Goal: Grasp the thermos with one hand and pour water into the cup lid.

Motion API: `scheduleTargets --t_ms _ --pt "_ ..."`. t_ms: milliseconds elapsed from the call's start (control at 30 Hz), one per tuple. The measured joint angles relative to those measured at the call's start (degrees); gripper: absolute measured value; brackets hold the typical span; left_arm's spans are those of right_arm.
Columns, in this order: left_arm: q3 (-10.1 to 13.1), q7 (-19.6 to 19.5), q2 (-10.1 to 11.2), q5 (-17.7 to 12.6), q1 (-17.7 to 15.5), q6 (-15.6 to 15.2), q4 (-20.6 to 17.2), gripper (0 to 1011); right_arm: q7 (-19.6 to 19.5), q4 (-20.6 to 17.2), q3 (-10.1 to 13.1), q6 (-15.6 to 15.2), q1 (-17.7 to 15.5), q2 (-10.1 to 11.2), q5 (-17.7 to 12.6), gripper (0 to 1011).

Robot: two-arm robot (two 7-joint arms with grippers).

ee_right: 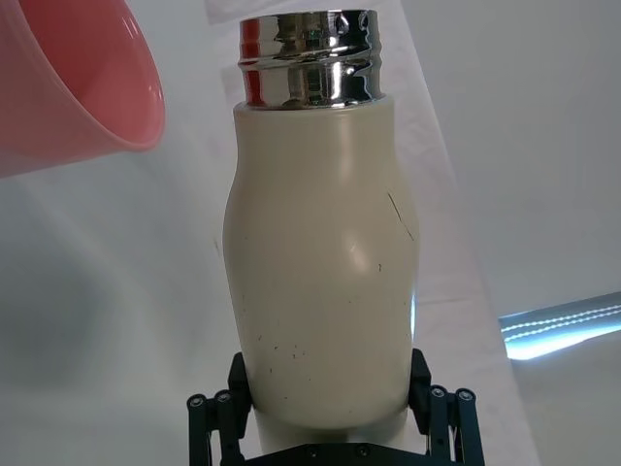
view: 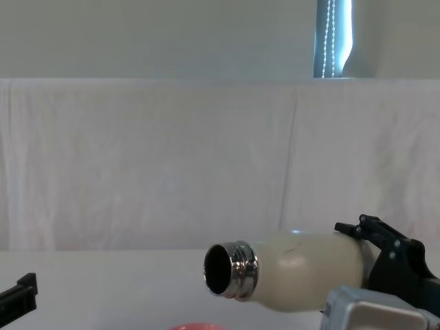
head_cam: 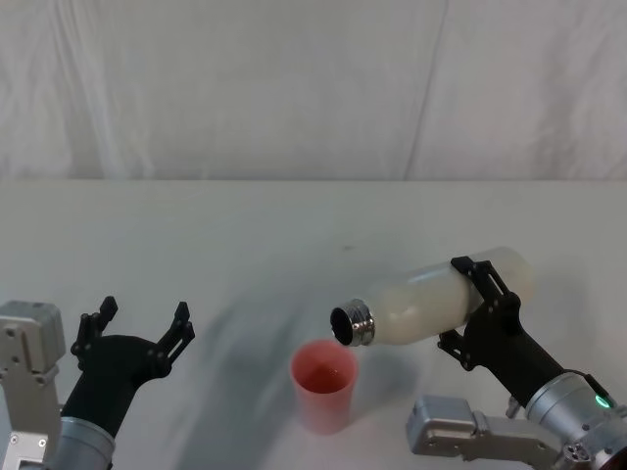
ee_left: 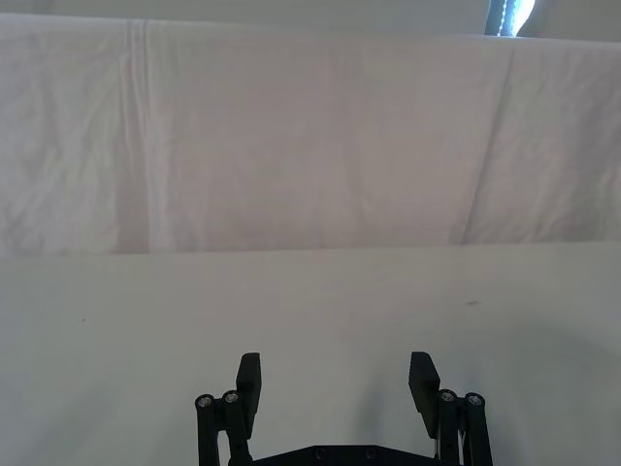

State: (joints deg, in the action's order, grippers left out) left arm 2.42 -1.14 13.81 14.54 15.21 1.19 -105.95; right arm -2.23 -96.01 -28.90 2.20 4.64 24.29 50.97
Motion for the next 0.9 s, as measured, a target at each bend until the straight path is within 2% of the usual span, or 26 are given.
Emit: scheduleTargets --t_ms 900 --pt "0.0 0.0 0.0 0.0 0.0 0.0 0.0 1001 0.2 0.3 0.2 -0.2 0.4 0.0 0.1 962"
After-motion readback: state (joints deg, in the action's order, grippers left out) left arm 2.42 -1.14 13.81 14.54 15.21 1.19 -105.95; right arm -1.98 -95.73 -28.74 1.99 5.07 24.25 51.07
